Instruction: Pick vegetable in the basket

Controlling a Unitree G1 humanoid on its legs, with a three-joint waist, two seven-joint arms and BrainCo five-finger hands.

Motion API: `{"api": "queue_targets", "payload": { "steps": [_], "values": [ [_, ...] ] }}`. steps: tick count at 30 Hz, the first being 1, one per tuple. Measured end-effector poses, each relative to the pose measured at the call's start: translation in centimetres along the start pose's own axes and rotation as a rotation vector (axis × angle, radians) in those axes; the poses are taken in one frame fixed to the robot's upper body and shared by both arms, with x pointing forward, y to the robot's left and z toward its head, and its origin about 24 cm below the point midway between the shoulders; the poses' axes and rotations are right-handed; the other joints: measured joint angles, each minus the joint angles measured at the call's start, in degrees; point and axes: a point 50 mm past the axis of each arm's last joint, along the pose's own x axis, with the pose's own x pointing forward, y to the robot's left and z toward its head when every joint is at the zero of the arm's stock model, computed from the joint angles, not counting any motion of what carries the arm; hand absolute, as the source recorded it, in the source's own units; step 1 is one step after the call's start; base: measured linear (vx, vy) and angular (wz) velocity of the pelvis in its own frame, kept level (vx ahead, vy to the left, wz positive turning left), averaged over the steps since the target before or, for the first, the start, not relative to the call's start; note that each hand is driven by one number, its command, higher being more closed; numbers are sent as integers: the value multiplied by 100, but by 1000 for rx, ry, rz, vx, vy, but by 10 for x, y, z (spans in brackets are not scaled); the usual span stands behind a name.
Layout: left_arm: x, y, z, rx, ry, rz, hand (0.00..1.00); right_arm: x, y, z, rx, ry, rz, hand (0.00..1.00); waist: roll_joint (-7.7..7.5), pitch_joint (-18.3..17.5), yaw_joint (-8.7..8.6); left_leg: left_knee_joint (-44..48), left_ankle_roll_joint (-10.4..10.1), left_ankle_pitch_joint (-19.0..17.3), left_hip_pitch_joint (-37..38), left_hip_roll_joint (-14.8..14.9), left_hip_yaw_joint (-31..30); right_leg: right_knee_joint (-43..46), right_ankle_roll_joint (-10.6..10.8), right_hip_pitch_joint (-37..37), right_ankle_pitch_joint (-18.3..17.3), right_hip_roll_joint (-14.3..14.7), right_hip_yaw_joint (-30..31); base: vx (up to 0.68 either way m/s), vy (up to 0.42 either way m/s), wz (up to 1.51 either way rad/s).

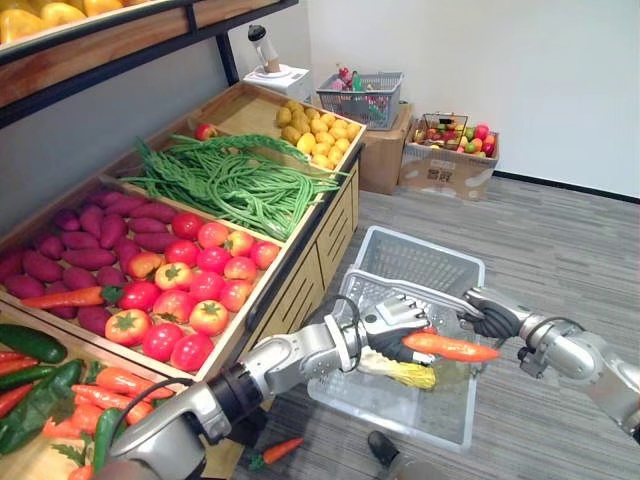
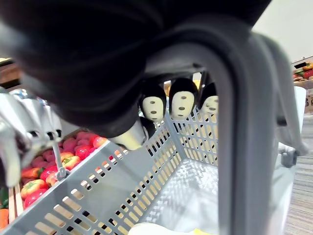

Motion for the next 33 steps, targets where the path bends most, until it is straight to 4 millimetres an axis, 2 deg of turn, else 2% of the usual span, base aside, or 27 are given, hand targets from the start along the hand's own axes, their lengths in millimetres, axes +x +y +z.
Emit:
{"api": "queue_targets", "payload": {
  "steps": [6, 13, 14, 23, 33],
  "values": [
    [-2, -17, -16, 39, 76, -81, 100, 3, -5, 8, -28, -41, 14, 100, 54, 34, -20, 83, 4, -53, -4, 42, 12, 0, 1, -3, 0, 11, 10, -38, 11, -2],
    [-15, -32, -43, 104, 194, -190, 100, 8, -6, 18, -9, -98, 29, 100, 100, 132, -37, 462, 66, -233, -90, 210, 116, -6, 8, -156, -2, 31, 30, -29, 20, -7],
    [-17, -33, -45, 103, 207, -193, 0, 9, -5, 18, -7, -101, 36, 100, 101, 148, -35, 496, 69, -260, -91, 227, 121, -6, 8, -155, -2, 33, 30, -8, 43, -3],
    [-21, -34, -63, 112, 319, -165, 0, 9, -7, 23, 21, -128, 25, 100, 78, 298, -36, 504, 63, -288, -86, 228, 130, -16, 9, -156, -4, 36, 30, 2, 16, -1],
    [-20, -31, -67, 103, 351, -141, 0, 9, -7, 23, 25, -126, 25, 100, 66, 406, -33, 491, 64, -287, -101, 220, 115, -17, 11, -155, -5, 21, 16, 0, 0, 0]
  ]
}}
